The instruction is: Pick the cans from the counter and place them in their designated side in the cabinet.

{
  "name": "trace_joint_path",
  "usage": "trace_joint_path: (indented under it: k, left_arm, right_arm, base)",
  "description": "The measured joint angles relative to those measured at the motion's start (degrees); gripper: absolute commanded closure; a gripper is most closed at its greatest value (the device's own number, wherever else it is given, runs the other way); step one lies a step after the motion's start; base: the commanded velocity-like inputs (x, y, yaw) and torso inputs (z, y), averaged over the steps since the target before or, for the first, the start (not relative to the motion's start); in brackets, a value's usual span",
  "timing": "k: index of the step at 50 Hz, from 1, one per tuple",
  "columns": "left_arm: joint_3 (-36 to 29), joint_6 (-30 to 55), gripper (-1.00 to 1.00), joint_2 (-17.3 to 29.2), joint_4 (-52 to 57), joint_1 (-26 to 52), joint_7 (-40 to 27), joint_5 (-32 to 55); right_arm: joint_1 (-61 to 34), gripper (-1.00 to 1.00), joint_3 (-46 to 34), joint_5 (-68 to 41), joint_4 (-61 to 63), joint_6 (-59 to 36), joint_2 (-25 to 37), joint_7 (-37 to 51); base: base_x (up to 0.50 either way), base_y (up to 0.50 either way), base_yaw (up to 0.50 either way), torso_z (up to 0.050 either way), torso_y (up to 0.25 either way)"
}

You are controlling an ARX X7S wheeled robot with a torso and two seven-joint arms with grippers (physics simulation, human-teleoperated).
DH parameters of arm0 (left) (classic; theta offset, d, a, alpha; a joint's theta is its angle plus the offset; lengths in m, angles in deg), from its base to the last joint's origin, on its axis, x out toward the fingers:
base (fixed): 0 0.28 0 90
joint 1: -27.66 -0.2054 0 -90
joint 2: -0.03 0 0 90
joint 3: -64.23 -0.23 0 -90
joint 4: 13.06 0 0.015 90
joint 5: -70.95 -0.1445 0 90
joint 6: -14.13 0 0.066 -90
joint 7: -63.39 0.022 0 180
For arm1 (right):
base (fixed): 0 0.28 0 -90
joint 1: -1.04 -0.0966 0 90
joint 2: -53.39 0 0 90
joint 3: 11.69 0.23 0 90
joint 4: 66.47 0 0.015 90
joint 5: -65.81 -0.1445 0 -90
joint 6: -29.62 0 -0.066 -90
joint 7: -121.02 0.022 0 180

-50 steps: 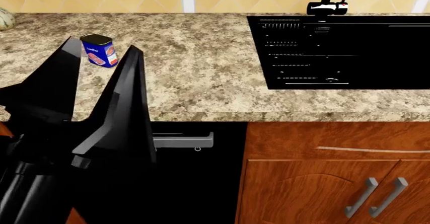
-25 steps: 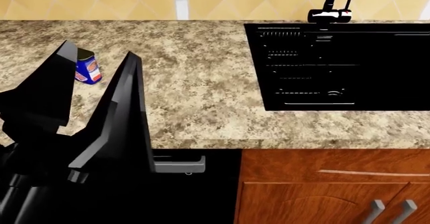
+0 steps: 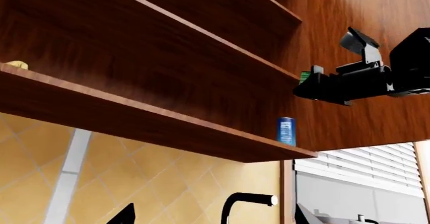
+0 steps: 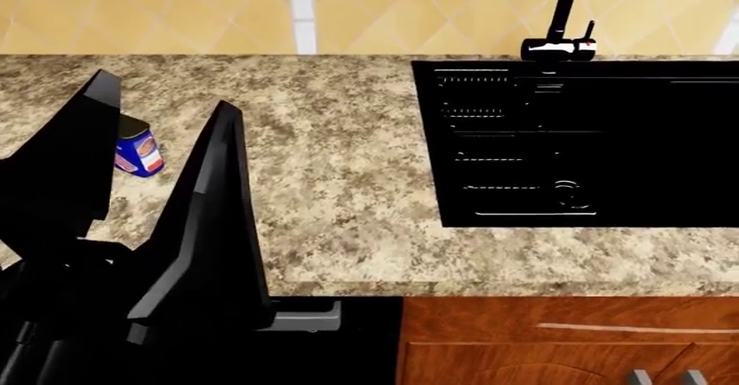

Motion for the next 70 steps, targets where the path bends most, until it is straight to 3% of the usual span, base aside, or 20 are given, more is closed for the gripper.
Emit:
trace_joint_path:
  k: [13,53,61,70]
  left_arm:
    - [-1.1,-1.84,-1.0,0.72,-0.18,-0.58,-0.16,-2.03]
    - [-3.0,-4.7,-1.0,1.84,-0.6,-0.65,-0.98,-3.17]
    - [-3.56,-4.39,-1.0,2.0,-0.45,-0.33,-1.5,-3.77]
    - [-4.05,-4.82,-1.0,2.14,-0.7,-0.31,-1.63,-4.18]
  right_arm:
    - [0.05,1.0,0.01,0.04,-0.03,-0.01,0.01,0.0]
    - [0.03,1.0,-0.03,0.12,-0.02,0.01,0.06,0.02]
    - [0.04,1.0,-0.02,0.11,-0.03,0.01,0.05,0.02]
    - [0.04,1.0,-0.01,0.1,-0.03,0.01,0.04,0.01]
  base:
    - [0.09,-0.16,0.0,0.049,0.0]
    - [0.14,-0.12,0.0,0.0,0.0]
    - [0.21,-0.07,0.0,0.05,0.0]
    - [0.21,-0.07,0.0,0.0,0.0]
